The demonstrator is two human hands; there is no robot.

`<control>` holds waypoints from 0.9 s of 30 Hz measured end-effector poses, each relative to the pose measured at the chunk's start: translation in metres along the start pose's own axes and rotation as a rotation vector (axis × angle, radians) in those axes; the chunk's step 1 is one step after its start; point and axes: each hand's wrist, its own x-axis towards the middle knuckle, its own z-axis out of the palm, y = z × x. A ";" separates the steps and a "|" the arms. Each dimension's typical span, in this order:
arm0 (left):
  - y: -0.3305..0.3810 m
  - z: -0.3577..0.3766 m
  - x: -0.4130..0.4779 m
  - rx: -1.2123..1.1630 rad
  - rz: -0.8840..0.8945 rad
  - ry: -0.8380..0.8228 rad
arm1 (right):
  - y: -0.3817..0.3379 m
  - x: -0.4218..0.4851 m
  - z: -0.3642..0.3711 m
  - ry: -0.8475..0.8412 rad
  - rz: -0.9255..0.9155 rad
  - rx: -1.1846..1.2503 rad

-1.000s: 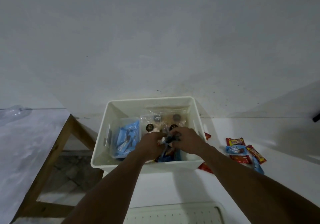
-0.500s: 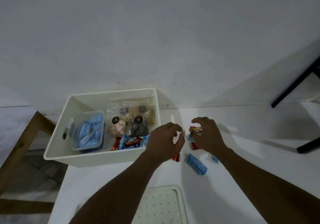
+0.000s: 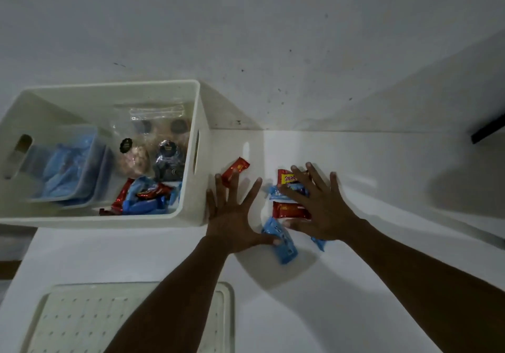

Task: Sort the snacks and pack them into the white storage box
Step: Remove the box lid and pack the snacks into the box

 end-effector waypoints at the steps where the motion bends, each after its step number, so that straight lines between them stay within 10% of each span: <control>1: 0.004 -0.001 0.008 0.001 0.003 -0.018 | 0.003 0.004 0.004 0.011 -0.023 0.006; 10: 0.048 0.020 0.021 -0.064 0.165 0.233 | 0.022 -0.010 0.025 0.521 0.189 0.253; 27: 0.040 -0.039 0.000 -0.177 0.299 0.316 | -0.008 -0.042 -0.032 0.542 0.342 0.470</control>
